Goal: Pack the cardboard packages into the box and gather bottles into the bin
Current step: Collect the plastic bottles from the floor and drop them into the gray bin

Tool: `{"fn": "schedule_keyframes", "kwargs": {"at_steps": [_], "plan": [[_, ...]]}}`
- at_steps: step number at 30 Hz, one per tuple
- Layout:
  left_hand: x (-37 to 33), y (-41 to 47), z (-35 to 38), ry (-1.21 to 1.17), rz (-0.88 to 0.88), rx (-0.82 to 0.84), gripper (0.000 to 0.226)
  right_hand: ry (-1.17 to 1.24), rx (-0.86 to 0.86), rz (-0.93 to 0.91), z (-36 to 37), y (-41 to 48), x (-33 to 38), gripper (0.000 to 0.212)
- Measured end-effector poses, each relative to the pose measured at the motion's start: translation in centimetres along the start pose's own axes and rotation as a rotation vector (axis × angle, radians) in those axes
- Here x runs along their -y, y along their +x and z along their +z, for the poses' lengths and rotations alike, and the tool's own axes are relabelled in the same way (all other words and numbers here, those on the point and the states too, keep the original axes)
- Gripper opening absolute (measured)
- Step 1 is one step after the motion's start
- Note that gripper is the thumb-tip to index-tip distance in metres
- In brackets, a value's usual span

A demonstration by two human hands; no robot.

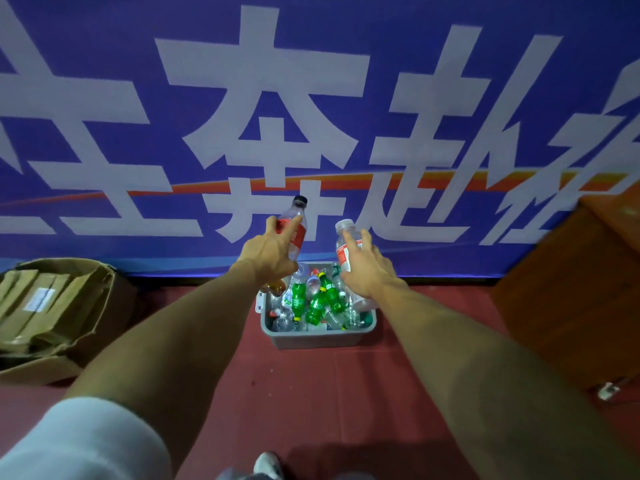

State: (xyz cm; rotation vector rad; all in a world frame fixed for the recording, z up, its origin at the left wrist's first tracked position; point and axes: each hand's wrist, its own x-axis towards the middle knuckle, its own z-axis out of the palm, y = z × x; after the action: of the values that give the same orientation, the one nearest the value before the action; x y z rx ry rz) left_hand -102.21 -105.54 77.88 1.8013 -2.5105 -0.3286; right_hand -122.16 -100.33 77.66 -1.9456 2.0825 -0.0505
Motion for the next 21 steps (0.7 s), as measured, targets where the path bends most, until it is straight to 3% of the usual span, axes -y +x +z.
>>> {"fn": "schedule_keyframes", "kwargs": {"at_steps": [9,15,21], "plan": [[3.2,12.0,5.4,-0.045,-0.050,0.103,0.098,0.058,0.090,0.045,5.2,13.6,-1.5,0.091],[7.4,19.0,20.5,-0.095,-0.112,0.119,0.094,0.034,0.139,0.002,19.2,23.6,-4.9,0.089],[13.5,24.6,38.1,-0.050,-0.151,0.084,0.089,-0.014,0.061,-0.048,35.3,32.2,-7.6,0.087]]}}
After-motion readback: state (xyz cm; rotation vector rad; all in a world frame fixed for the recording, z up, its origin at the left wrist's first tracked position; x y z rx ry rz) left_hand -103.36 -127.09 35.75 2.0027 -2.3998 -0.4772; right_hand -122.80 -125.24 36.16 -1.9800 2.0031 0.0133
